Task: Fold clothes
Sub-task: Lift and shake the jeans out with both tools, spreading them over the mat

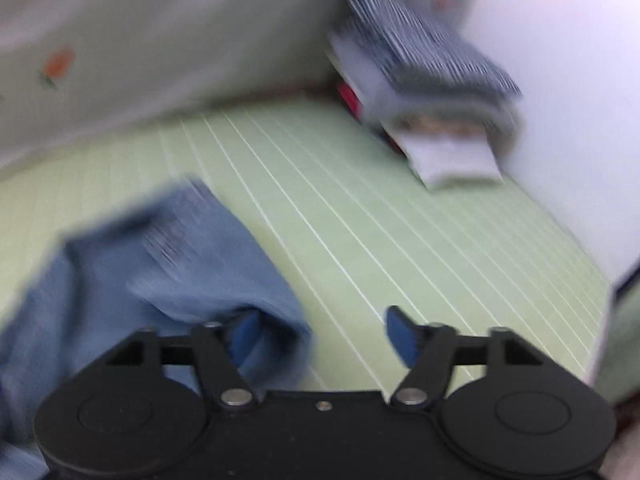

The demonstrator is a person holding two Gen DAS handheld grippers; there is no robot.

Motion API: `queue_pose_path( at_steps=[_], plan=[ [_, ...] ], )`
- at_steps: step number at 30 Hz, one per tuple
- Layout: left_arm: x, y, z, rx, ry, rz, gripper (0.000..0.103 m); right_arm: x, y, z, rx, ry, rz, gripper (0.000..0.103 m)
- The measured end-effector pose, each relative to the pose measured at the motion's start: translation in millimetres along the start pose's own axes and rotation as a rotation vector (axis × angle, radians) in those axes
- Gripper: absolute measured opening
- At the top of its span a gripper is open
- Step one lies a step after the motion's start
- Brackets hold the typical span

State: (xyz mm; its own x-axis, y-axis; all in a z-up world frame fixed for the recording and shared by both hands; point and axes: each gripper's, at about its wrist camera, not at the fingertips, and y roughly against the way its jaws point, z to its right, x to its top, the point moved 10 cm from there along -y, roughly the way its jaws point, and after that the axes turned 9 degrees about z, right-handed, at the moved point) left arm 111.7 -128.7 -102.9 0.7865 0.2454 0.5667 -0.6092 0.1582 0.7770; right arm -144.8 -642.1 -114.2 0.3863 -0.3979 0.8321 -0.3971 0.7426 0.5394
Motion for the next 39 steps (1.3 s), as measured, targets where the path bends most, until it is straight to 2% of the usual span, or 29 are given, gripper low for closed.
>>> queue_pose_path(
  at_steps=[3,7,9,11,13,14,15,16,19,23,25,27,28,29,30,31,32,33,34,35,36,39],
  plan=[
    [1,-3,-2,-0.01,0.031,-0.005,0.029,22,-1,-43,0.148,-0.028,0.05,0.095],
    [3,-8,-5,-0.024,0.072,-0.011,0.029,10,-13,-111,0.409,-0.025,-0.075,0.095],
    [4,-10,-6,-0.033,0.093,-0.014,0.026,-6,-24,-136,0.451,0.011,-0.157,0.095],
    [7,-12,-5,-0.048,0.105,-0.004,0.015,-22,-35,-152,0.453,0.051,-0.223,0.093],
    [10,-12,-5,-0.052,0.11,0.009,0.01,-34,-42,-161,0.441,0.091,-0.279,0.078],
    [11,-11,-5,-0.051,0.114,0.015,0.009,-39,-43,-163,0.445,0.099,-0.303,0.06],
    [13,-10,-6,-0.051,0.119,0.021,0.009,-38,-41,-162,0.462,0.11,-0.297,0.027],
    [17,-8,-6,-0.055,0.121,0.028,0.009,-36,-37,-161,0.479,0.122,-0.288,0.002],
    [36,3,3,-0.065,0.107,0.06,0.008,-13,-22,-151,0.506,0.127,-0.214,0.001],
    [80,8,45,-0.124,0.01,0.128,0.008,67,-8,-129,0.488,0.092,-0.036,0.001],
    [104,4,77,-0.182,-0.048,0.176,0.009,110,-23,-113,0.405,0.055,0.063,0.001],
    [127,-5,123,-0.286,-0.092,0.22,0.011,152,-38,-96,0.316,0.016,0.161,0.001],
    [133,-11,145,-0.344,-0.102,0.215,0.019,174,-45,-87,0.272,-0.004,0.21,0.001],
    [136,-16,159,-0.373,-0.113,0.212,0.023,195,-51,-78,0.227,-0.023,0.259,0.001],
    [133,-21,156,-0.347,-0.124,0.214,0.033,206,-64,-67,0.141,-0.038,0.278,0.006],
    [130,-25,154,-0.321,-0.134,0.216,0.048,210,-75,-61,0.078,-0.025,0.274,0.015],
    [127,-30,151,-0.295,-0.145,0.218,0.056,206,-80,-56,0.053,-0.017,0.262,0.043],
    [125,-35,149,-0.27,-0.155,0.22,0.069,202,-84,-52,0.033,-0.01,0.249,0.07],
    [122,-39,146,-0.244,-0.166,0.221,0.07,198,-88,-49,0.012,-0.003,0.236,0.079],
    [119,-43,143,-0.218,-0.176,0.223,0.07,186,-85,-50,0.034,-0.007,0.236,0.091],
    [114,-49,134,-0.18,-0.172,0.211,0.07,170,-83,-58,0.069,0.001,0.215,0.095],
    [88,-69,74,-0.029,-0.083,0.097,0.07,110,-83,-62,0.128,0.078,0.072,0.095]
  ],
)
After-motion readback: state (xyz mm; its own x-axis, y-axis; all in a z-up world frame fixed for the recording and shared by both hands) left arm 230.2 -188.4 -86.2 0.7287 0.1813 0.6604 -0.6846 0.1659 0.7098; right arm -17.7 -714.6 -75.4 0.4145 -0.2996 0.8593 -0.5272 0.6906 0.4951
